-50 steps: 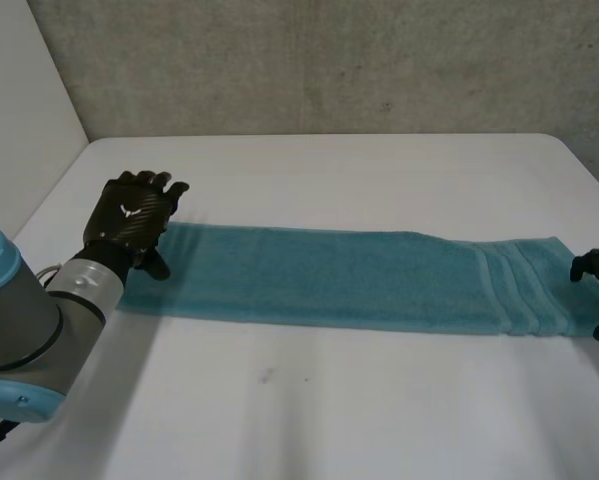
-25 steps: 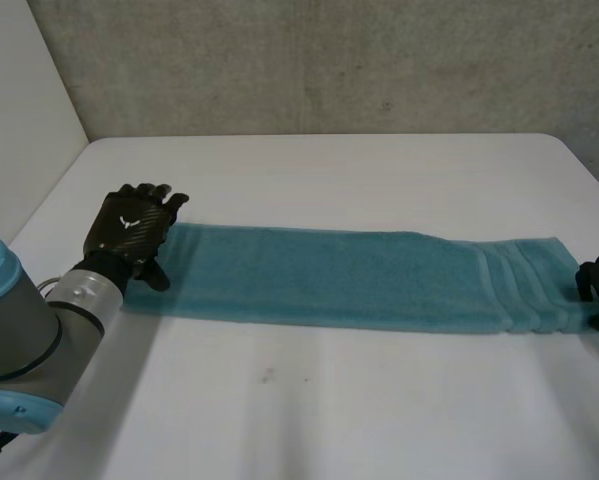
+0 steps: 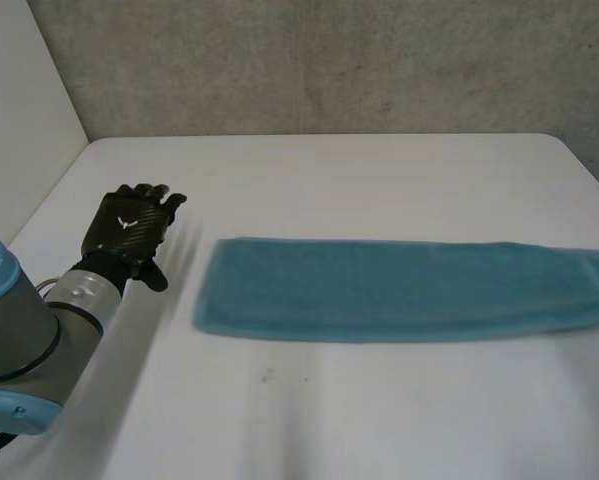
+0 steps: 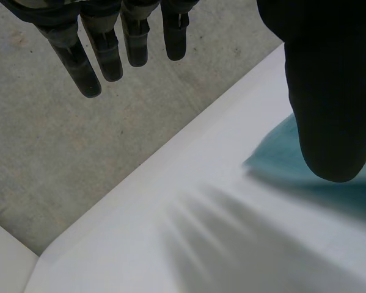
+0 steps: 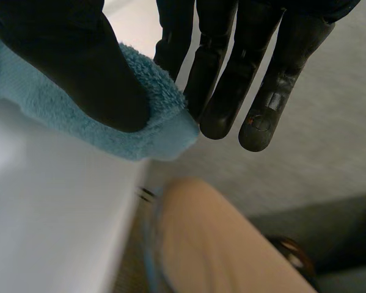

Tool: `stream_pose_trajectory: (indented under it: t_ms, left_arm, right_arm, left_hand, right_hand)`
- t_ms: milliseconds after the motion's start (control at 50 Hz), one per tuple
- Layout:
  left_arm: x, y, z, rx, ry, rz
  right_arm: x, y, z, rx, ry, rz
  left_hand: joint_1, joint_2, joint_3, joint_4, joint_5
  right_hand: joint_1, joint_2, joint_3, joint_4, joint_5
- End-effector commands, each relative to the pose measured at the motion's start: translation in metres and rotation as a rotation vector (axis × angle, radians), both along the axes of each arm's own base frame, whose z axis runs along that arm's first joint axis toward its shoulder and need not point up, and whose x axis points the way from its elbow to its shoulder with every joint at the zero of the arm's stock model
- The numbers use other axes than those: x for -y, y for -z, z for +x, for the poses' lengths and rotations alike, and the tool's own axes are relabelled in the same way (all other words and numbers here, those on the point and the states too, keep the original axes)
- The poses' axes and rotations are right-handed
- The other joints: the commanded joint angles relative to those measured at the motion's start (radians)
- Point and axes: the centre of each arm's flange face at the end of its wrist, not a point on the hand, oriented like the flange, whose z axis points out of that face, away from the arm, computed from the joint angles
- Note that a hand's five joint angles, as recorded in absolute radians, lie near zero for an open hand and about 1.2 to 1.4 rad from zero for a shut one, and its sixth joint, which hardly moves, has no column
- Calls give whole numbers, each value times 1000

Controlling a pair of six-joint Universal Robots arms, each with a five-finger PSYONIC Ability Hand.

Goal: Fold the laundry

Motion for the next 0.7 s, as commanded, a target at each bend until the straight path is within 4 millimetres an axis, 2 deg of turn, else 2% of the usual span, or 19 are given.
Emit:
stream_pose_trajectory:
  t_ms: [20, 40, 60, 120, 140, 200, 220, 280, 300, 340, 360, 380, 440, 520, 580, 600, 660, 680, 700]
  left_arm:
    - [1, -2, 1, -1, -3, -6]
    - [1, -3, 1, -1, -3, -8]
    - [1, -5, 1, -3, -4, -12]
    - [1, -6, 2, -3, -6, -15]
    - [1, -6, 2, -3, -6, -15]
    - [2, -6, 3, -5, -9, -16]
    - [2, -6, 4, -4, -14, -15]
    - [3, -6, 4, -3, -15, -17]
    - [2, -6, 4, -4, -15, -15]
    - [4, -6, 6, -4, -23, -15]
    - [4, -6, 6, -4, -26, -15]
    - [5, -6, 7, -4, -32, -16]
    - [4, -6, 7, -3, -40, -15]
    - [5, -6, 9, -3, -50, -15]
    - [4, -5, 9, -1, -50, -11]
    - [3, -5, 9, -1, -49, -9]
    - [2, -6, 9, -4, -44, -13]
    - [1, -6, 8, -4, -43, -13]
    - [2, -6, 8, -6, -43, -14]
  right_arm:
    - [17, -38, 17, -47, -14, -102]
    - [19, -46, 29, -52, -45, -127]
    - [20, -63, 61, -55, -121, -174]
    - [15, -80, 114, -35, -246, -230]
    - [9, -87, 150, -20, -333, -255]
    - [-6, -96, 203, -1, -469, -286]
    - [-20, -102, 239, 11, -564, -308]
    - [-48, -108, 293, 30, -709, -334]
    - [-68, -108, 324, 44, -797, -341]
    - [-86, -103, 352, 59, -878, -336]
    - [-86, -103, 352, 59, -878, -336]
    - [-110, -86, 390, 77, -989, -303]
    - [-144, -58, 431, 92, -1118, -250]
    - [-171, -17, 457, 92, -1214, -159]
    - [-182, 3, 463, 84, -1242, -112]
    - [-185, 12, 465, 82, -1246, -91]
    - [-181, 11, 463, 87, -1224, -95]
    - [-175, 6, 460, 97, -1200, -102]
    - [-173, 2, 459, 102, -1187, -110]
  left_hand:
    - [22, 17, 4, 14, 7]
    - [22, 17, 4, 14, 7]
    - [22, 17, 4, 14, 7]
    - [22, 17, 4, 14, 7]
    - [22, 17, 4, 14, 7]
    - [22, 17, 4, 14, 7]
    - [22, 17, 4, 14, 7]
    - [22, 17, 4, 14, 7]
    - [22, 17, 4, 14, 7]
    - [22, 17, 4, 14, 7]
    - [22, 17, 4, 14, 7]
    - [22, 17, 4, 14, 7]
    - [22, 17, 4, 14, 7]
    - [22, 17, 4, 14, 7]
    - [22, 17, 4, 14, 7]
    - [22, 17, 4, 14, 7]
    - [22, 17, 4, 14, 7]
    - [22, 17, 4, 14, 7]
    - [19, 14, 1, 11, 4]
  right_hand:
    - [450, 219, 215, 203, 260]
    - [450, 219, 215, 203, 260]
    - [450, 219, 215, 203, 260]
    - [450, 219, 215, 203, 260]
    - [450, 219, 215, 203, 260]
    - [450, 219, 215, 203, 260]
    - [450, 219, 215, 203, 260]
    - [450, 219, 215, 203, 260]
    - [450, 219, 215, 203, 260]
    - [450, 219, 215, 203, 260]
    - [450, 219, 215, 203, 260]
    - [450, 219, 215, 203, 260]
    - [450, 219, 215, 203, 260]
    - [450, 219, 215, 203, 260]
    - [450, 219, 215, 203, 260]
    - [347, 115, 112, 100, 156]
    - [-360, -591, -594, -607, -550]
    - [-772, -1003, -1006, -1018, -962]
    - [-772, -1003, -1006, -1018, -962]
